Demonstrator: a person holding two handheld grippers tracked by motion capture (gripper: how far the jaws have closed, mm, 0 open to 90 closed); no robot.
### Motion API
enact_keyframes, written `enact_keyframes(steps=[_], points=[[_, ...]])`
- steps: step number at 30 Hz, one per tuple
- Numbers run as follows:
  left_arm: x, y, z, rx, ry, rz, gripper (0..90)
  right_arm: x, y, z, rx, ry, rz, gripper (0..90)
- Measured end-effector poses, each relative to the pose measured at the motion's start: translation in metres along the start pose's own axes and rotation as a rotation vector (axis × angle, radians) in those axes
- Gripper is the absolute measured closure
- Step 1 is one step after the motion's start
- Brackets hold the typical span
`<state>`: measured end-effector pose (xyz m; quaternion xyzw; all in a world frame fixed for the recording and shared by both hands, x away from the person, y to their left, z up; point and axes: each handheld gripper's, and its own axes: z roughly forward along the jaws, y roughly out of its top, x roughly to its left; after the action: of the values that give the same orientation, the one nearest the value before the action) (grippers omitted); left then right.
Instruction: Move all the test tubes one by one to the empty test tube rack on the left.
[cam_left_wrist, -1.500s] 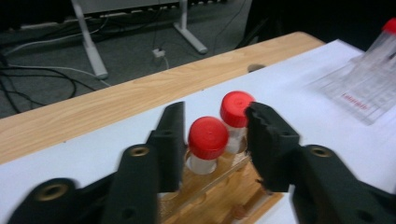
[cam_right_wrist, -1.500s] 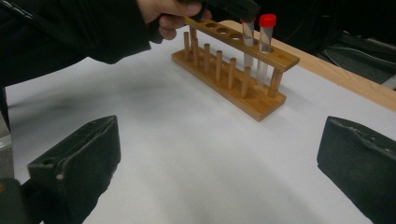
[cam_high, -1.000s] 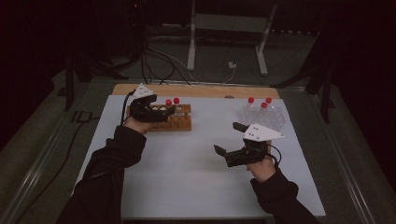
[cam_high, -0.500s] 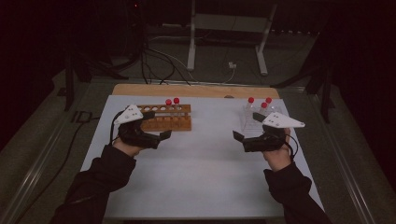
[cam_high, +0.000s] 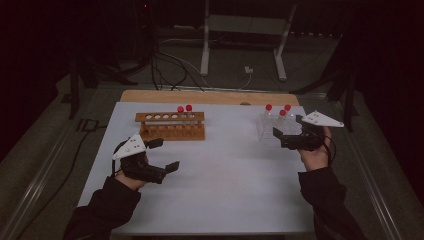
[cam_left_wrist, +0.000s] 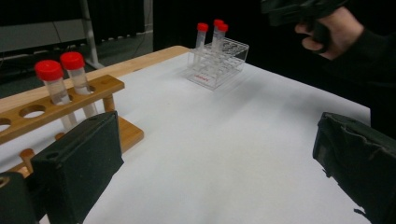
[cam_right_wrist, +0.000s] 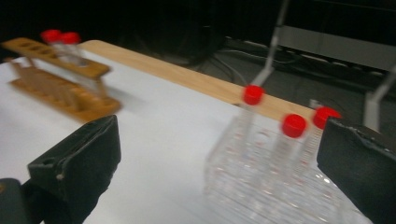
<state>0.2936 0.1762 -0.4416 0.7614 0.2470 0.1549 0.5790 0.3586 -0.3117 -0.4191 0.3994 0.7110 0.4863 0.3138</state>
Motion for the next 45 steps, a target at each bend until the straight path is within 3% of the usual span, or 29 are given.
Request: enact_keyframes(steps=[5,10,13,18,22,28,45], points=[[-0.007,-0.009,0.004,0.026,-0.027,0.010,2.2,-0.014,-0.009,0.012,0.030,-0.070,0.055,0.0],[-0.009,-0.011,0.006,0.025,-0.031,0.008,2.2,-0.021,-0.018,0.024,0.060,-0.113,0.074,14.6],[-0.009,-0.012,0.006,0.026,-0.030,0.012,2.2,-0.024,-0.021,0.032,0.085,-0.131,0.080,16.7],[-0.008,-0.015,0.006,0.033,-0.028,0.005,2.2,-0.030,-0.025,0.044,0.128,-0.161,0.078,32.8],[-0.007,-0.016,0.005,0.032,-0.023,0.005,2.2,-0.034,-0.026,0.052,0.152,-0.165,0.073,42.2],[-0.007,-0.018,0.006,0.041,-0.022,0.008,2.2,-0.041,-0.026,0.063,0.165,-0.174,0.106,49.0],[-0.005,-0.021,0.005,0.042,-0.019,0.003,2.2,-0.048,-0.030,0.088,0.215,-0.181,0.131,69.6]])
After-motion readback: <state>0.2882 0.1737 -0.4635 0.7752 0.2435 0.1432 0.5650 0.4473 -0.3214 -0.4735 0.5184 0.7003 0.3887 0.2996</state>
